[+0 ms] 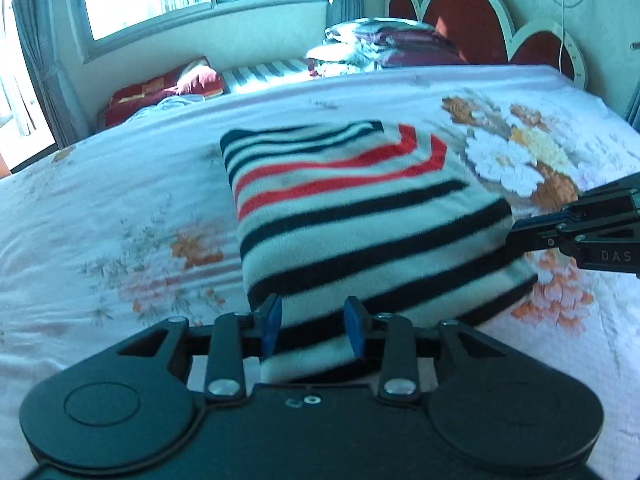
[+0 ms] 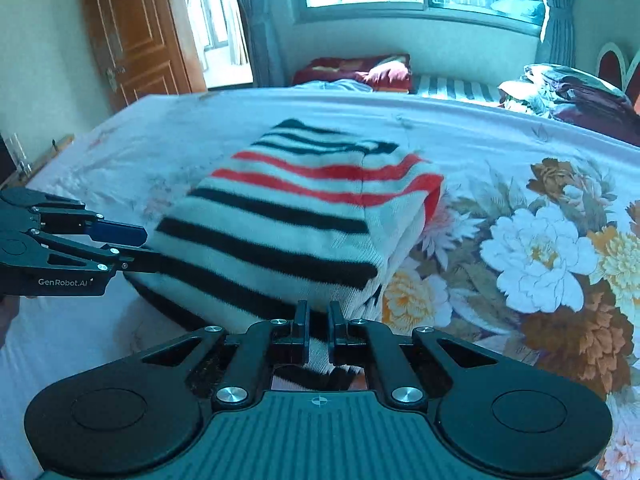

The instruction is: Fold small clothes

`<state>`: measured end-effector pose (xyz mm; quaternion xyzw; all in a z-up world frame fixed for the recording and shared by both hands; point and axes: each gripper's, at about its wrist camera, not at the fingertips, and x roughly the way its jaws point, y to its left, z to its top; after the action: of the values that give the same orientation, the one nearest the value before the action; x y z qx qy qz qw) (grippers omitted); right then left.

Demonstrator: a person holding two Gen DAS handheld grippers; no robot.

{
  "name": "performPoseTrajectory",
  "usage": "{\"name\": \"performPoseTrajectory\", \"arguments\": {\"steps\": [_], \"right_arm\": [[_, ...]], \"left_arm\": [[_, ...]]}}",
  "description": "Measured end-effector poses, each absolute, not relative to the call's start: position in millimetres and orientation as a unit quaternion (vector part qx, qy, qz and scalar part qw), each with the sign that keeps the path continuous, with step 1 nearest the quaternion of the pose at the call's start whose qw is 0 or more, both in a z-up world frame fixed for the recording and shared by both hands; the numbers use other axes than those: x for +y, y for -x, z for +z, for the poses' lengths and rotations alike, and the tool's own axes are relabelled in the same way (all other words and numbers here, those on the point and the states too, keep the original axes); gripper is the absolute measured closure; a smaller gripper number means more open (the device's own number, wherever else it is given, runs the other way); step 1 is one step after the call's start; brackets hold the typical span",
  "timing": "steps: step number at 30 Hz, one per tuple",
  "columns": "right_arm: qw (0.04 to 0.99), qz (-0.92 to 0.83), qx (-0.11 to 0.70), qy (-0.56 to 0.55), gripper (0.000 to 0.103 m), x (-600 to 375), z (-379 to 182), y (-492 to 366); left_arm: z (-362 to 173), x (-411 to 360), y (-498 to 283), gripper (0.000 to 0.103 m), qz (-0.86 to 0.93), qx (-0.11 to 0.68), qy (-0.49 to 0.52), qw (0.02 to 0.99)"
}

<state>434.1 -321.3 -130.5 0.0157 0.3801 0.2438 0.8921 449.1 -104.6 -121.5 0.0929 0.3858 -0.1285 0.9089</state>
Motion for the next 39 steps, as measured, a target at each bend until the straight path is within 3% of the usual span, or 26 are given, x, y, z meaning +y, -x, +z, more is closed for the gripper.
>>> {"name": "performPoseTrajectory", "arguments": {"steps": [3,6,8,10,11,16,23,26,30,31,32,33,34,39], "right_arm": [[0.9,0.226,0.37,-0.048,0.097,-331,-119,-466],[0.91,0.209,0.353,-0.063,0.097,-333,-111,-506],[0.905,0.203,0.365,-0.077,0.097,-333,-114,-537],[0.894,0.188,0.402,-0.055,0.097,-326,-130,-558],[0.881,0.187,0.432,-0.049,0.097,-323,-144,-566],[0.883,0.181,0.431,-0.034,0.1,-325,-149,-560],[0.903,0.178,0.381,-0.086,0.098,-341,-131,-558],[0.905,0.17,0.384,-0.069,0.098,-335,-124,-568],[0.878,0.14,0.454,-0.051,0.098,-329,-151,-586],[0.88,0.139,0.448,-0.07,0.094,-334,-151,-584],[0.879,0.136,0.446,-0.1,0.078,-343,-149,-581],[0.878,0.133,0.441,-0.125,0.061,-351,-146,-577],[0.881,0.133,0.429,-0.151,0.026,-360,-143,-569],[0.84,0.181,0.445,-0.252,0.026,-393,-147,-547]], "left_arm": [[-111,-100,-482,0.069,-0.125,0.374,-0.068,0.916],[-107,-104,-521,0.047,-0.124,0.364,-0.049,0.922],[-113,-109,-545,0.049,-0.132,0.383,-0.041,0.913],[-133,-117,-567,0.058,-0.128,0.432,-0.051,0.891],[-140,-120,-569,0.057,-0.126,0.434,-0.059,0.89],[-140,-126,-557,0.055,-0.134,0.407,-0.111,0.897],[-136,-103,-563,0.058,-0.135,0.376,-0.073,0.914],[-137,-91,-581,0.058,-0.129,0.387,-0.042,0.912],[-152,-86,-606,0.05,-0.14,0.438,-0.022,0.888],[-149,-84,-607,0.047,-0.144,0.439,-0.021,0.887],[-146,-83,-607,0.041,-0.149,0.436,-0.021,0.887],[-144,-79,-604,0.022,-0.152,0.431,-0.016,0.889],[-141,-74,-599,0.011,-0.153,0.427,-0.005,0.891],[-149,-53,-582,0.021,-0.172,0.464,0.059,0.867]]}}
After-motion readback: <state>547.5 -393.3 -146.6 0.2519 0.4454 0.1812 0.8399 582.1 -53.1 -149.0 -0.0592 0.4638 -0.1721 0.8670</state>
